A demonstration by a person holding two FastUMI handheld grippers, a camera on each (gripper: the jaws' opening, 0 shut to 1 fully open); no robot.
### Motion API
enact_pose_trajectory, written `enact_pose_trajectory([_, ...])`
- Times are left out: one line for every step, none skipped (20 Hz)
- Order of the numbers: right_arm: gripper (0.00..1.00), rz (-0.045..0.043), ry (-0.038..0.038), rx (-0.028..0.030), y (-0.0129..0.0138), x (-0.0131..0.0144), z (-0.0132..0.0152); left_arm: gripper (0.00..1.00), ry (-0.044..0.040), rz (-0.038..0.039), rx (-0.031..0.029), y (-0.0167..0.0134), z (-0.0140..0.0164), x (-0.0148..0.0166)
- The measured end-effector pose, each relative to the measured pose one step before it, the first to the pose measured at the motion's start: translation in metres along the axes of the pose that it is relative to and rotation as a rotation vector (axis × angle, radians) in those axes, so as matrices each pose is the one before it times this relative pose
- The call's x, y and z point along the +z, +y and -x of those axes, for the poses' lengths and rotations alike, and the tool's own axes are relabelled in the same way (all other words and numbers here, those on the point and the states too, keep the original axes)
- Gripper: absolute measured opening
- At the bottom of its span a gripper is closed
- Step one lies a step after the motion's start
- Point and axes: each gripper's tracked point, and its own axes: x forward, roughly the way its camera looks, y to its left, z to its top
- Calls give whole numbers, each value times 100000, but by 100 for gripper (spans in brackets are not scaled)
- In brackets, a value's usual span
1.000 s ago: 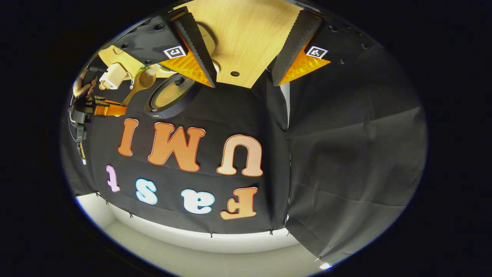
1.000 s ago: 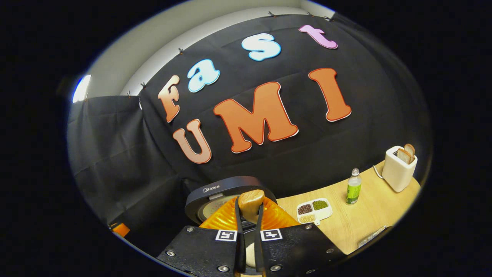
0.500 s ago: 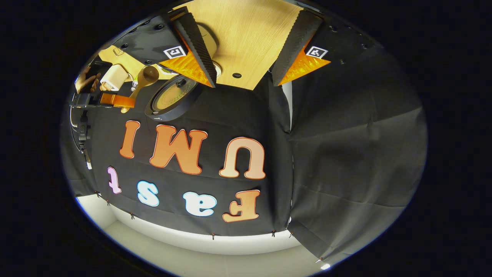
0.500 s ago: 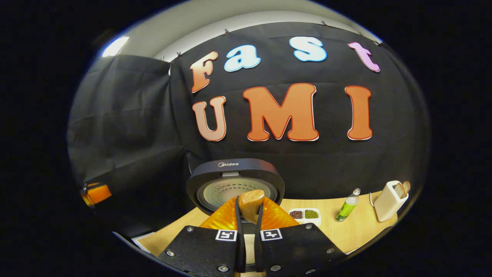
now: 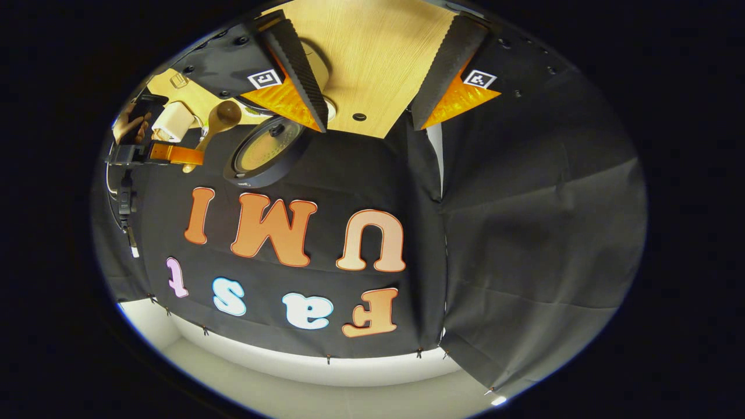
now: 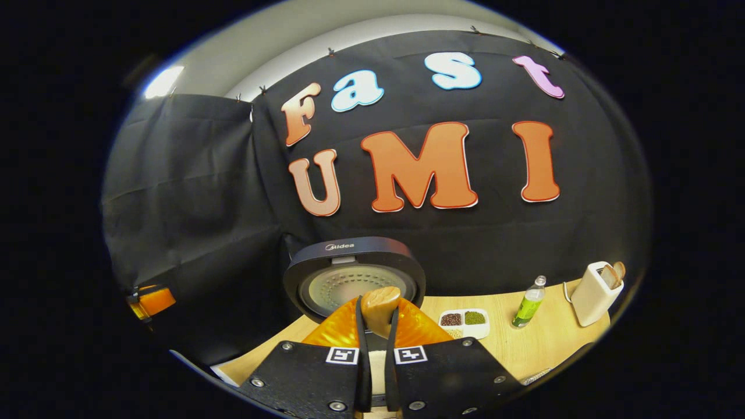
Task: Close the left gripper, press the button to open the rice cooker; take a wooden spoon from the chopstick holder with the right hand, scoop a spoonful of rice and pour it into the rice cooker, then put the wooden spoon back into the chopstick holder.
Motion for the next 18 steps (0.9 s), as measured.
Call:
enact_pose_trajectory([8,-1590,-631,-906,-907,425,755,98,-320,306,-69,-77,136,221])
enact_pose_trajectory([8,-1568,-690,-905,-882,240,733,98,-567,898,-254,-236,213,264])
enact_pose_trajectory([8,-1415,-694,-1353,-1003,327,843,98,-1062,1107,-846,-448,185,518])
enact_pose_trajectory([8,-1174,-576,-1847,-1296,111,881,98,-688,402,-643,-315,178,401])
enact_pose_trajectory([8,-859,-730,-2271,-1316,275,797,98,-512,-400,-438,-144,120,116])
enact_pose_trajectory([8,-543,-548,-2259,-1161,216,912,98,-405,-891,-182,-268,39,182])
enact_pose_trajectory([8,-536,-613,-2130,-1283,75,948,98,-386,-879,-144,-173,28,136])
enact_pose_trajectory([8,-713,-403,-2329,-1480,44,712,98,-216,-435,-350,-321,54,120])
enact_pose_trajectory([8,-953,-295,-2443,-1505,31,771,98,30,-67,-651,-384,45,144])
enact_pose_trajectory([8,-876,-305,-2469,-1548,-36,922,98,323,-151,-648,-497,4,-26])
enact_pose_trajectory([8,-736,-223,-2351,-1433,-122,806,98,454,-745,-625,-432,41,-219])
enact_pose_trajectory([8,-484,-21,-2085,-1224,-233,737,98,462,-915,-835,-590,-81,-150])
enact_pose_trajectory([8,-428,132,-2198,-1200,-223,669,98,168,-871,-1407,-720,4,-73])
enact_pose_trajectory([13,-348,436,-2287,-1310,-411,599,98,-165,-715,-1571,-714,-61,175])
enact_pose_trajectory([8,-451,475,-2242,-1180,-358,588,98,-163,-641,-1401,-636,192,158])
enact_pose_trajectory([8,-411,438,-2116,-1196,-468,480,98,-119,-506,-899,-440,-53,136])
enact_pose_trajectory([8,-351,496,-1912,-1072,-496,449,98,0,-518,-245,-372,120,-107])
enact_pose_trajectory([8,-297,573,-1829,-990,-499,425,98,56,-318,-518,-326,137,49])
